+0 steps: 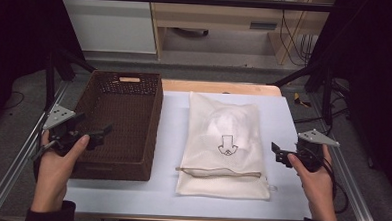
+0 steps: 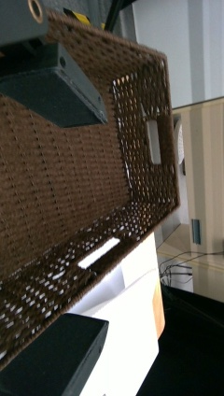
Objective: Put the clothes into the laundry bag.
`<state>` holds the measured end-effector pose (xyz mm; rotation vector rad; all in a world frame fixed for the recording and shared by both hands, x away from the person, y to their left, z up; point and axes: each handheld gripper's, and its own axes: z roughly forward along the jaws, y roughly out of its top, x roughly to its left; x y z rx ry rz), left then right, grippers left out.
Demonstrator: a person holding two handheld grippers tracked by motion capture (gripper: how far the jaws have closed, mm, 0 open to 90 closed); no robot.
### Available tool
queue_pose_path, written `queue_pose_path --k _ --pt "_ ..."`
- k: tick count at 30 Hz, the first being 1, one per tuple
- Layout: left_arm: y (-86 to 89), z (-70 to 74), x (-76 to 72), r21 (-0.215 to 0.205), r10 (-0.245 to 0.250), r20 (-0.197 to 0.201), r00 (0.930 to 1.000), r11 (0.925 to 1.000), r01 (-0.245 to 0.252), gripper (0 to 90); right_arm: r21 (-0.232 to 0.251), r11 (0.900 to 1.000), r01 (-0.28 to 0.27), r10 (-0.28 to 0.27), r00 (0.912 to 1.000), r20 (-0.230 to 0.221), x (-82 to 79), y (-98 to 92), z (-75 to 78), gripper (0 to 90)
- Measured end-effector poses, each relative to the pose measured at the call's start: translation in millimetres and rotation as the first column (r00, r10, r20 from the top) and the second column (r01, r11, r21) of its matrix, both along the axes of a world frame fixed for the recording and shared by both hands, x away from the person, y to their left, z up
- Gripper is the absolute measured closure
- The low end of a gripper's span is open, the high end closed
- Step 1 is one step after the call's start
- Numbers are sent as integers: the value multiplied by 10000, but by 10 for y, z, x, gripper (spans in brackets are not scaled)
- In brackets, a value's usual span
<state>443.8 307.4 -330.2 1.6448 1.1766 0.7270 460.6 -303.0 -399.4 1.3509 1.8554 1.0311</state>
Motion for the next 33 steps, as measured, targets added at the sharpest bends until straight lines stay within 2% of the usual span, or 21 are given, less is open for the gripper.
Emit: queue_pose_path --k 6,9,12,18,20,27,33 --pt "183 -28 6 46 364 -86 9993 9993 -363 34 -53 9999 120 -120 9998 -150 13 -59 -77 51" --pt "281 -51 13 209 570 -106 9983 9982 -568 35 -67 9999 151 -152 9997 -209 19 -89 -118 53" --pt "378 -81 15 -15 749 -138 9971 9972 -749 37 -4 9998 223 -223 9993 -296 24 -114 -157 54" --pt "553 -163 29 36 1047 -241 9942 9945 -1046 36 -45 9997 229 -230 9990 -392 39 -142 -244 54" --pt "602 -191 33 -75 1155 -276 9929 9933 -1157 38 -61 9997 234 -236 9985 -486 42 -153 -279 55" --pt "732 -249 24 -32 1305 -145 9913 9914 -1306 49 -287 9995 122 -140 9979 -639 34 -157 -400 73" --pt "781 -276 23 30 1484 -205 9887 9889 -1483 55 -659 9978 -68 -9 9931 -1173 39 -152 -548 80"
